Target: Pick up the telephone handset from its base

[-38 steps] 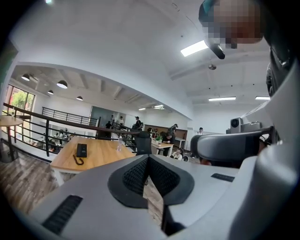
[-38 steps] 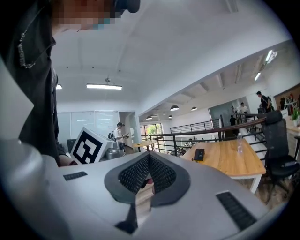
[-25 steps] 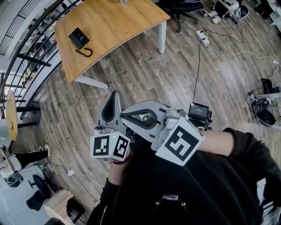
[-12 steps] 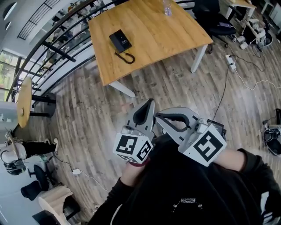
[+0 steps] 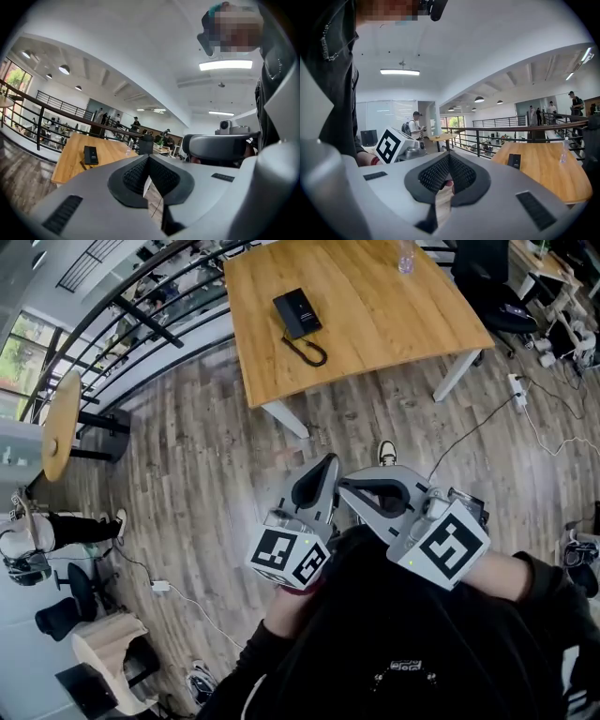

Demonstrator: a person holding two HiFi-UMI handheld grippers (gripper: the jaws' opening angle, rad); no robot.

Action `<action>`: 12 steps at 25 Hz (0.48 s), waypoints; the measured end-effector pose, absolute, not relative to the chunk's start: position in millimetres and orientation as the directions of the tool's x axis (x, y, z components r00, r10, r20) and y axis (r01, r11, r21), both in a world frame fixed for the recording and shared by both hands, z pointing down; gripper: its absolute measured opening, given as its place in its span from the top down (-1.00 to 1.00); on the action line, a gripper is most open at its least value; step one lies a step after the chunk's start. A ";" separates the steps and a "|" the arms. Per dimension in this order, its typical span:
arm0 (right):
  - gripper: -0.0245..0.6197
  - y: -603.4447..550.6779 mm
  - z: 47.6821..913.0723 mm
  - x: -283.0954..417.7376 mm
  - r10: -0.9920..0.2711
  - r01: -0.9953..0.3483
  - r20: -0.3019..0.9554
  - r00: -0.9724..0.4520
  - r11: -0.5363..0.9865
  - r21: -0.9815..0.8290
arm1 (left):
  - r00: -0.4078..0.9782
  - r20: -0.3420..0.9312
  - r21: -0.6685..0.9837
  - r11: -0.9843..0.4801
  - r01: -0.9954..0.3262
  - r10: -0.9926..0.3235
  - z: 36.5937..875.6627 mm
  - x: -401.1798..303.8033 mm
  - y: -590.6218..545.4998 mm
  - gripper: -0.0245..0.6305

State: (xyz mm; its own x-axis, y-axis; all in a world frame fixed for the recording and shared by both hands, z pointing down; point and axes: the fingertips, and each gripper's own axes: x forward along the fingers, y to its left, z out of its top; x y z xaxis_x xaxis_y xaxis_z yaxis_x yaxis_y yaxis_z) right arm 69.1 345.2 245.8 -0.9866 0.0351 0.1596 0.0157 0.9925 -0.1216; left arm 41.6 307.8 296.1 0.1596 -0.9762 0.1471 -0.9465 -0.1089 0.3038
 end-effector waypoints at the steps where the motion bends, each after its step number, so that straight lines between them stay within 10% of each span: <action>1: 0.87 343.4 246.3 63.1 0.046 0.025 0.159 -0.986 0.991 -0.128 | 0.152 0.148 0.303 -0.101 -0.948 -0.977 296.3 36.5 308.2 0.91; 12: 0.87 309.0 259.9 -17.3 0.202 0.177 0.168 -0.965 0.972 -0.154 | 0.036 0.181 0.337 0.027 -0.941 -0.983 312.3 -39.2 282.2 0.91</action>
State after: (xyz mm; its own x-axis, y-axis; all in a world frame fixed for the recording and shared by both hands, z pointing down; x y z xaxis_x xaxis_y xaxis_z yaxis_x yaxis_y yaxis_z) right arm -17.3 309.0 259.9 -0.9648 0.2024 0.1680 0.1772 0.9721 -0.1539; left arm -39.2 282.2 312.3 0.0362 -0.9829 0.1807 -0.9412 0.0272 0.3369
